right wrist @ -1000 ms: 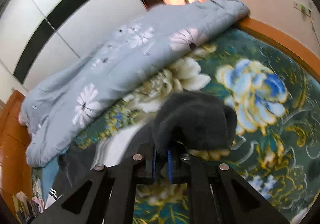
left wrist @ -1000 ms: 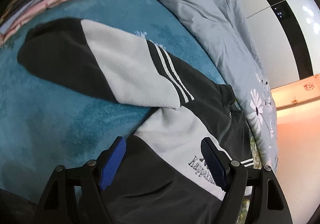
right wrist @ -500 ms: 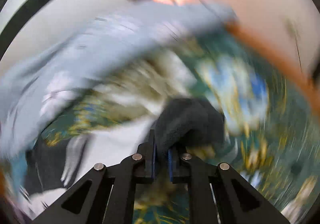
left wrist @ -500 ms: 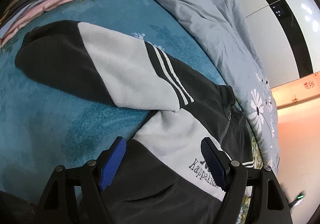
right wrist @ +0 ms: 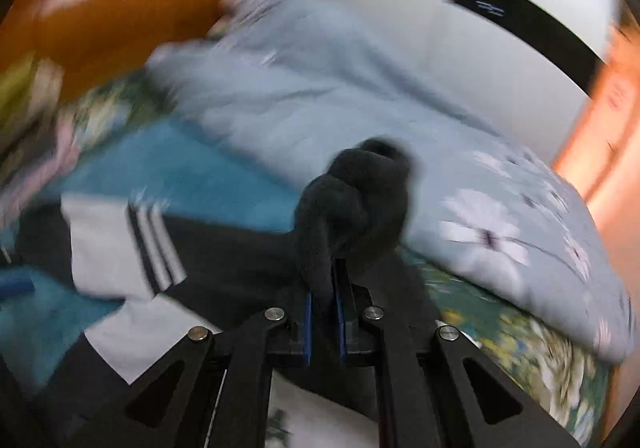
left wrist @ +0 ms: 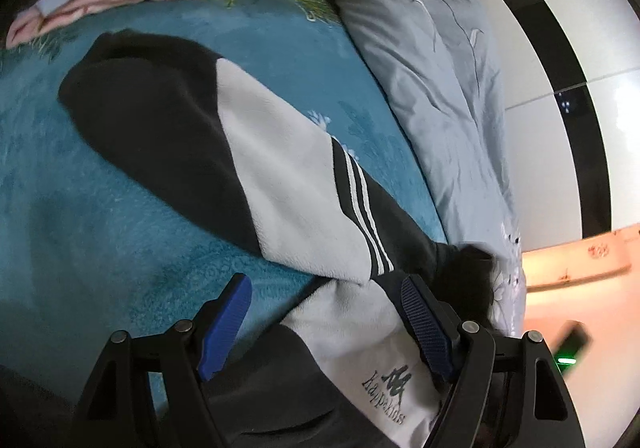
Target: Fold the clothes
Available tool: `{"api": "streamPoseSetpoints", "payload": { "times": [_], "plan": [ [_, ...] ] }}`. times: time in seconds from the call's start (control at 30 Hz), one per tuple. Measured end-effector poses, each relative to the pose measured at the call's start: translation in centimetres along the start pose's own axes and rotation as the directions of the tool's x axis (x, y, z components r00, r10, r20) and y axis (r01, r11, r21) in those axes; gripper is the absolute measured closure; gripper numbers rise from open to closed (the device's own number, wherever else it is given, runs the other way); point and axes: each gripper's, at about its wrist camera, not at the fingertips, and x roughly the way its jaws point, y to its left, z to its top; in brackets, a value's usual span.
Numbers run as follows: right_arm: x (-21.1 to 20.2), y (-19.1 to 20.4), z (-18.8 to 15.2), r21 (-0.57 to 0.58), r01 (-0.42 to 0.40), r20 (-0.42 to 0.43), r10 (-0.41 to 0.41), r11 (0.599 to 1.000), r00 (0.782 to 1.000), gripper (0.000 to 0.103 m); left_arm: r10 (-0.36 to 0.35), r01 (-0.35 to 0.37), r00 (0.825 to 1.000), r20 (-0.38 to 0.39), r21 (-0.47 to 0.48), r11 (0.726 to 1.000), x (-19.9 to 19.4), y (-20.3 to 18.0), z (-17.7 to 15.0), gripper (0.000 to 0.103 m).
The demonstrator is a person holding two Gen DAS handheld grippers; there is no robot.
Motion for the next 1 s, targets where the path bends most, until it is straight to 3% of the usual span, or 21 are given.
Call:
{"api": "streamPoseSetpoints", "payload": {
  "times": [0.1, 0.2, 0.27, 0.37, 0.43, 0.5, 0.6, 0.7, 0.9, 1.0],
  "plan": [
    [3.9, 4.8, -0.9, -0.119, -0.036, -0.108, 0.023, 0.992, 0.994, 0.094, -0.014, 0.014, 1.000, -0.005, -0.017, 1.000, 0.4, 0.3, 0.2, 0.022],
    [5.0, 7.3, -2.0, -0.196, -0.058, -0.147, 0.030, 0.979, 0.989, 0.089, -0.028, 0.028, 1.000, -0.010, -0.033, 0.999, 0.9, 0.5, 0.4, 0.022],
    [4.2, 7.4, -2.1, -0.187, -0.125, -0.158, 0.095, 0.974, 0.983, 0.066, -0.037, 0.037, 0.999, -0.013, -0.044, 0.998, 1.2, 0.7, 0.5, 0.022],
    [2.0, 6.4, -1.8, -0.110, -0.279, -0.135, 0.264, 0.954, 0.955, 0.060, -0.050, 0.049, 0.999, -0.017, -0.060, 0.997, 1.6, 0.9, 0.7, 0.022],
    [0.4, 4.8, -1.2, -0.044, -0.323, -0.077, 0.319, 0.945, 0.945, 0.059, -0.051, 0.050, 0.999, -0.014, -0.066, 0.997, 1.7, 1.0, 0.8, 0.022],
    [0.1, 2.6, -0.4, 0.043, -0.279, -0.010, 0.280, 0.959, 0.960, 0.058, -0.051, 0.049, 0.998, -0.021, -0.072, 0.996, 2.0, 1.1, 0.9, 0.022],
    [2.5, -0.2, -0.1, 0.203, -0.179, -0.068, 0.197, 0.963, 0.978, 0.058, -0.051, 0.049, 0.998, -0.025, -0.078, 0.996, 2.1, 1.2, 0.9, 0.022],
    [5.7, 0.5, -0.7, 0.271, -0.226, -0.163, 0.276, 0.936, 0.947, 0.058, -0.050, 0.049, 0.999, -0.019, -0.083, 0.995, 2.0, 1.3, 1.0, 0.022],
    [7.1, 1.9, -1.6, 0.273, -0.270, -0.208, 0.331, 0.923, 0.920, 0.057, -0.021, 0.022, 1.000, 0.011, -0.109, 0.994, 1.8, 1.8, 1.5, 0.022],
    [7.5, 2.0, -2.0, 0.289, -0.291, -0.227, 0.361, 0.912, 0.905, 0.057, 0.062, -0.046, 0.992, 0.110, -0.148, 0.988, 0.4, 2.6, 2.6, 0.022]
  ]
}}
